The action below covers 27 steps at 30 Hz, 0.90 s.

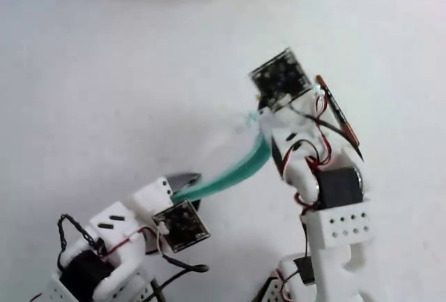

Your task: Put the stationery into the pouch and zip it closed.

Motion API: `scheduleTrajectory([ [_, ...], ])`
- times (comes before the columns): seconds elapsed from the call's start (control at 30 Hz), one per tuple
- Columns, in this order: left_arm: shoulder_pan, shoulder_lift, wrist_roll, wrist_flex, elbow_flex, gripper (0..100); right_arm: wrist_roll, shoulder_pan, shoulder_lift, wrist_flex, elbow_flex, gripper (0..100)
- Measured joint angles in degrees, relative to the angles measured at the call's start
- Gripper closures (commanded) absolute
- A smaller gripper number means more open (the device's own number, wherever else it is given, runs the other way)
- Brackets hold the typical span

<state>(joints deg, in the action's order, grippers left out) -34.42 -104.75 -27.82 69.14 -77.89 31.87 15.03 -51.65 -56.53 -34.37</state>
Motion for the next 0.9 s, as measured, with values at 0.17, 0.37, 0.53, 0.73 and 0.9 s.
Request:
scheduleTrajectory([
  [0.17, 2.02, 0.0, 0.53, 1.23, 1.58, 92, 5.01, 1.85, -2.99, -12.57, 5.45, 97.8],
  [0.37, 6.95, 0.09, 5.89, 0.26, 3.43, 79, 2.2, 4.31, -3.43, -14.59, 4.66, 97.8],
  [0.53, 7.12, 0.09, 8.0, 0.09, 4.31, 80, 0.62, 7.82, -4.22, -12.84, 3.69, 97.8],
  [0.73, 7.12, 0.09, 8.09, -1.49, 4.31, 80, 0.44, 14.15, -4.31, -11.6, 2.37, 97.8],
  [0.9, 5.98, 0.09, 8.18, -5.36, 6.95, 80, -1.76, 18.9, -4.48, -11.52, 1.85, 97.8],
])
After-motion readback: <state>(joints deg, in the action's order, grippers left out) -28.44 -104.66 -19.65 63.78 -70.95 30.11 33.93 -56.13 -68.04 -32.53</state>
